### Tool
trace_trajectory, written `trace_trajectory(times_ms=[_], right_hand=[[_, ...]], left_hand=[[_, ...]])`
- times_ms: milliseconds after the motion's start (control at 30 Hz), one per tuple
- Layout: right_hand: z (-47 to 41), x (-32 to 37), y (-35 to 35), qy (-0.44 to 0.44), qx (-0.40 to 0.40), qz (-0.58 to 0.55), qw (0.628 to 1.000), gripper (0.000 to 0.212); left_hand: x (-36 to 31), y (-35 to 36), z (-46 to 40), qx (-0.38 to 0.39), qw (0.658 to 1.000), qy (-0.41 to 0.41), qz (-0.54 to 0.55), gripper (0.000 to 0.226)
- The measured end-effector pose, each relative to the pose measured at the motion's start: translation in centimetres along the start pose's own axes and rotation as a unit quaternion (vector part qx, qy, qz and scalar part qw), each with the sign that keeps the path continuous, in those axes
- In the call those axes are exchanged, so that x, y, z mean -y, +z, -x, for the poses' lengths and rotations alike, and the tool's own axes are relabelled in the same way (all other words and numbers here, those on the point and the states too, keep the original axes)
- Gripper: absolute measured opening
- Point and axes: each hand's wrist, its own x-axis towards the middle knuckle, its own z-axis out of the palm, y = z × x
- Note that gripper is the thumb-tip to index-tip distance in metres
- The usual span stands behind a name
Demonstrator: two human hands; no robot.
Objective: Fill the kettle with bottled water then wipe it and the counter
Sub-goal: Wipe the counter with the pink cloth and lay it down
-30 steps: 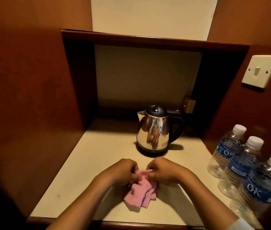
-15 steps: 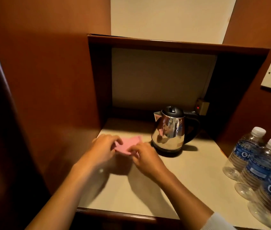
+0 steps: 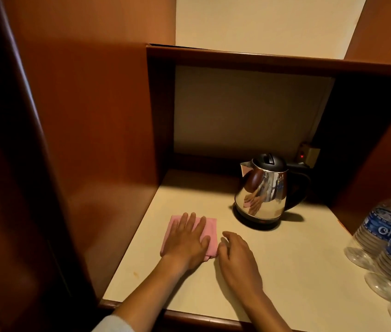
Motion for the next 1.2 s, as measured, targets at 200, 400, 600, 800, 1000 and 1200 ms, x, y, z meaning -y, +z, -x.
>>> trace_trajectory(times_ms=[200,400,600,800,1000,1200], right_hand=[[-0.2,-0.2,0.2,-0.025,0.001,0.043,0.999,0.04],[0.2,-0.1,0.0,-0.036,0.021,0.062,0.997,0.043],[0.5,0.3,-0.3,-0.026,0.039,0.066,0.997,0.046],[0.5,0.2,-0.2,-0.021,0.042,0.048,0.998,0.045],[0.3,0.1,-0.4,-0.005,0.015,-0.006,1.0,0.039],[0.3,-0.1,-0.7,0.027,-0.043,-0.093,0.994,0.035]], left_hand=[[5.0,-0.8,-4.7,-0.013,0.999,-0.038,-0.015,0.064],[7.8,-0.6,-2.7,-0.044,0.996,-0.062,-0.046,0.065],[6.7,-0.3,3.3,-0.034,0.998,-0.061,-0.01,0.062],[3.3,0.4,9.4,-0.015,0.998,-0.059,-0.006,0.062],[-1.4,0.6,7.9,-0.002,1.0,-0.023,-0.004,0.061],[-2.8,1.2,1.4,-0.012,1.0,-0.027,0.006,0.062]])
